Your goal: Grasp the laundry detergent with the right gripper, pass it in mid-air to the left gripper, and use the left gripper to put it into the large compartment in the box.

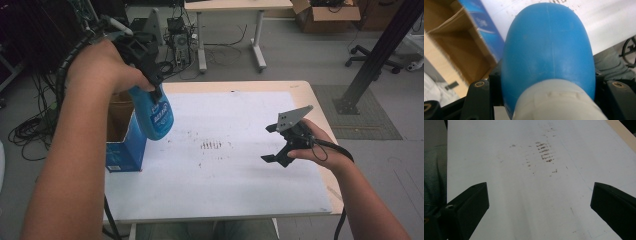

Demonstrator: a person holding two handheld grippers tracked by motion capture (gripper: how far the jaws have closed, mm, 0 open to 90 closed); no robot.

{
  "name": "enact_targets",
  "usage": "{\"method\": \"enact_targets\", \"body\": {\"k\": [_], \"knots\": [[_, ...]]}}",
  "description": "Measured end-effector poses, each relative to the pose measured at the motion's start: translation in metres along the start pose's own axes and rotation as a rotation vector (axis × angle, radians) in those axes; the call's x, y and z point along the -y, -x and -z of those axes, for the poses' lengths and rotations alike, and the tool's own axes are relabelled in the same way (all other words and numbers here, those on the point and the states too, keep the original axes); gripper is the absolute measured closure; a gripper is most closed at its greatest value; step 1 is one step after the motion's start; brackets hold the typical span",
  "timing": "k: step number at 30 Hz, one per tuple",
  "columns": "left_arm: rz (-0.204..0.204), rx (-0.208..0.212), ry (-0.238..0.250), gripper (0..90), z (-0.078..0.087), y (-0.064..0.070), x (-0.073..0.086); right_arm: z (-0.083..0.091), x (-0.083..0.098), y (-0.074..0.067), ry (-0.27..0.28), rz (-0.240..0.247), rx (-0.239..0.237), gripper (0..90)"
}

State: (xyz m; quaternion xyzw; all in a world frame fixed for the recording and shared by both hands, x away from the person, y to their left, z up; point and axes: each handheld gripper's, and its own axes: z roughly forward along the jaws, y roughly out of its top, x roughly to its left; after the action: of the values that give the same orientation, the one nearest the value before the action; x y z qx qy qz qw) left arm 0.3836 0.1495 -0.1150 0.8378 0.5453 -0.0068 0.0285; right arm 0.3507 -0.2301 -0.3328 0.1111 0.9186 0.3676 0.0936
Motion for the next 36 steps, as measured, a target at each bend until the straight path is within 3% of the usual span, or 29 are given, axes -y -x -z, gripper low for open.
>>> {"method": "enact_targets", "body": {"k": [4,9,10,11,13,14,16,23,29,36], "knots": [[0.089,-0.014,0.006,38.8,0.01,-0.014,0.001,0.0,0.0,0.002,-0.01,0.001,-0.001,2.0],[0.143,-0.029,-0.008,38.8,0.02,-0.029,0.002,-0.001,0.0,0.005,-0.02,-0.001,-0.003,2.1],[0.182,-0.031,-0.006,38.8,0.026,-0.036,0.003,-0.001,0.001,0.006,-0.025,-0.002,-0.005,2.2],[0.182,-0.031,-0.006,38.8,0.026,-0.036,0.003,-0.001,0.001,0.006,-0.025,-0.002,-0.005,2.2],[0.238,-0.037,0.0,38.8,0.032,-0.047,0.005,-0.002,0.0,0.007,-0.026,-0.001,-0.005,2.2],[0.238,-0.037,0.0,38.8,0.032,-0.047,0.005,-0.002,0.0,0.007,-0.025,-0.002,-0.007,2.2],[0.283,-0.043,-0.004,38.8,0.036,-0.056,0.007,-0.001,-0.001,0.007,-0.025,0.0,-0.003,2.2],[0.355,-0.031,0.021,38.8,0.042,-0.078,0.013,0.0,-0.002,0.007,-0.025,0.012,-0.006,2.3],[0.416,-0.031,0.029,38.8,0.037,-0.096,0.021,0.001,-0.001,0.006,-0.03,0.02,-0.009,2.3],[0.445,-0.06,0.033,38.7,0.03,-0.112,0.027,0.0,0.001,0.006,-0.04,0.012,-0.01,2.3]]}}
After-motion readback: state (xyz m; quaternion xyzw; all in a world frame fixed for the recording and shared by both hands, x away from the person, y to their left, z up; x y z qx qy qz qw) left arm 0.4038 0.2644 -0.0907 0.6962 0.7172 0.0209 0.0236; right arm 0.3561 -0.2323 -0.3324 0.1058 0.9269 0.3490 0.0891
